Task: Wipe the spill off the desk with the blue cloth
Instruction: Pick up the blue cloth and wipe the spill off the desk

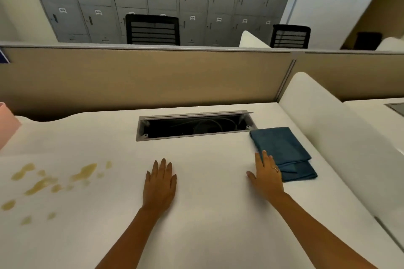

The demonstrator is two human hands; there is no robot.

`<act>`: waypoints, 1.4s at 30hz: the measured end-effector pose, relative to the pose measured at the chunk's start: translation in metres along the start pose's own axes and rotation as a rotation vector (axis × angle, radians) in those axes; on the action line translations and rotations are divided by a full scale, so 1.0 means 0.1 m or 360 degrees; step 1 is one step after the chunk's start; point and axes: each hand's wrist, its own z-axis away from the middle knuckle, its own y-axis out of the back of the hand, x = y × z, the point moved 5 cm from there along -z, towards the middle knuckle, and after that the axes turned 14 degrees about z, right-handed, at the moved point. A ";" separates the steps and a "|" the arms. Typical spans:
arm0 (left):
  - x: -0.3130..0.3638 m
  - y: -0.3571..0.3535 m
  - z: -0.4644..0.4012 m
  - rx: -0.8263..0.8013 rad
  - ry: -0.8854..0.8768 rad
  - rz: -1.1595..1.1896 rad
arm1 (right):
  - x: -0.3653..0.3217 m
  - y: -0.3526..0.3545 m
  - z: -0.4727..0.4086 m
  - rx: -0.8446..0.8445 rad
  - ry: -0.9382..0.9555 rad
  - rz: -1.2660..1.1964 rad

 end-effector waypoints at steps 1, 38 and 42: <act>0.03 -0.06 -0.04 -0.0008 0.0001 -0.0015 | 0.18 -0.03 -0.05 -0.0032 -0.0070 0.0010; -0.90 0.85 0.50 0.0141 -0.0172 -0.0067 | -1.83 0.83 0.04 0.0642 0.0087 -0.1084; -1.68 1.53 0.71 0.0273 -0.0035 -0.0086 | -2.77 0.91 0.19 0.0485 0.0278 -0.1215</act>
